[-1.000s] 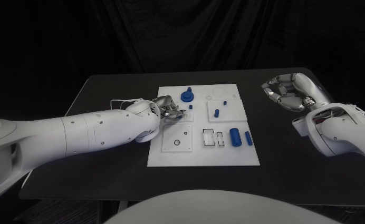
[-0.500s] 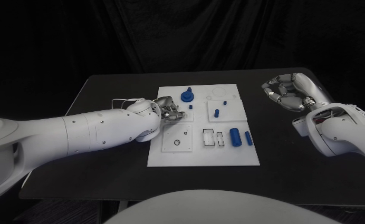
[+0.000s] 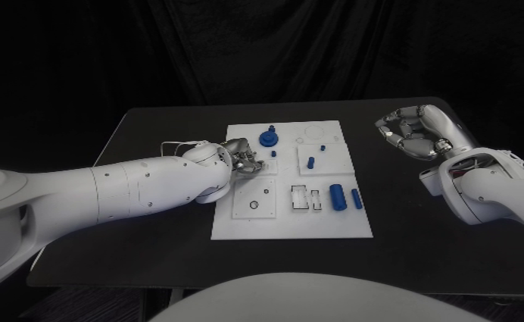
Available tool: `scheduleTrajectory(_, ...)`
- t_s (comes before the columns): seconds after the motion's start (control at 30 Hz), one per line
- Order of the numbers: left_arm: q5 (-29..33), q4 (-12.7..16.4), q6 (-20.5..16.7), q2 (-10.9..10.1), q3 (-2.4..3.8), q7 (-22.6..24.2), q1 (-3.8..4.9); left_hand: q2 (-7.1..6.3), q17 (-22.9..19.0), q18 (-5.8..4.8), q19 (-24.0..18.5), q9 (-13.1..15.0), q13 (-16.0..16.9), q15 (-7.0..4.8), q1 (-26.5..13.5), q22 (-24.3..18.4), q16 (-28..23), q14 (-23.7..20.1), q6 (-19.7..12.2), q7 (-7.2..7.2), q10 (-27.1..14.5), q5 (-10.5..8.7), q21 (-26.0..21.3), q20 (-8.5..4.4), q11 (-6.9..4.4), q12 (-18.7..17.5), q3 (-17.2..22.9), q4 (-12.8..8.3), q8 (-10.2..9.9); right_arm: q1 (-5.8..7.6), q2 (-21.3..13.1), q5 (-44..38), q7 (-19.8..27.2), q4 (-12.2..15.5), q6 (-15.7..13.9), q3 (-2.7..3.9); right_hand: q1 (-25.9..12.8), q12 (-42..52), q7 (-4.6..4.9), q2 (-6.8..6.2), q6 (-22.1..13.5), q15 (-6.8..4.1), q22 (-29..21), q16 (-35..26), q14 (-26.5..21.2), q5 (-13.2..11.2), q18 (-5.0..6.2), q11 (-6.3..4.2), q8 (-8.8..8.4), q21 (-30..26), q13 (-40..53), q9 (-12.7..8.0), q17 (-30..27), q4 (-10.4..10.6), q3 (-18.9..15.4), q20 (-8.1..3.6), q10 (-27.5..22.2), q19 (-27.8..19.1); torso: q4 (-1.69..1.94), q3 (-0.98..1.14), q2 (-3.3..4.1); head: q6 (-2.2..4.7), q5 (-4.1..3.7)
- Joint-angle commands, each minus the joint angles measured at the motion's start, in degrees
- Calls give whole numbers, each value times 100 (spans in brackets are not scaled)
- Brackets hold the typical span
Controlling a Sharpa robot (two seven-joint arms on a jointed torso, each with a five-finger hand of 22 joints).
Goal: Assemble the parts on the task board
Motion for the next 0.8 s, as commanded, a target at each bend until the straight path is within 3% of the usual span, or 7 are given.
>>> scheduleTrajectory(0.03, 30, -11, 53, 4, -20, 83, -19, -92, 1510, 71, -8, -62, 1509, -35, -13, 1012, 15, 596, -18, -37, 606, 69, -11, -22, -35, 21, 150, 1, 15, -9, -7, -12, -57, 10, -10, 4, -62, -7, -13, 16, -28, -16, 902, -3, 307, 32, 54, -12, 15, -26, 250, -9, 865, 6, 23, 1, -19, -35, 4, 1, 1, -1, -1)
scheduleTrajectory(0.2, 30, 21, -44, -13, -20, 173, -19, -280, 1510, 69, -7, -23, 1509, -40, -40, 1015, 15, 596, -2, -44, 606, 251, -1, -26, -41, 21, 623, -23, 76, -9, -5, -12, -56, 12, -10, 4, -71, -10, -13, 19, -33, -16, 900, -5, 306, 34, 56, -12, 17, -34, 240, -12, 862, 8, 28, 1, -26, -37, -1, 1, -1, -1, 5)
scheduleTrajectory(0.6, 40, 302, -294, -188, -18, 312, -12, -480, 1510, 58, 20, 29, 1509, -57, -116, 1031, 15, 596, 54, -64, 606, 257, 56, -40, -62, 21, 1080, -118, 161, -9, -9, -12, -60, 10, -7, 4, -71, -10, -13, 19, -33, -16, 900, -5, 306, 34, 56, -12, 17, -34, 240, -12, 862, 8, 28, 1, -26, -37, 3, -1, 2, -1, -32)
scheduleTrajectory(0.8, 467, 476, -84, -327, -18, 411, 102, -560, 1510, 52, 34, 44, 1509, -66, -130, 1039, 15, 596, 75, -80, 606, 196, 88, -48, -73, 21, 1273, -183, 188, -9, -6, -12, -65, -1, -3, 4, -71, -10, -13, 19, -33, -16, 900, -5, 306, 34, 56, -12, 17, -34, 240, -12, 862, 8, 28, 1, -26, -37, 4, -2, 1, -1, -54)
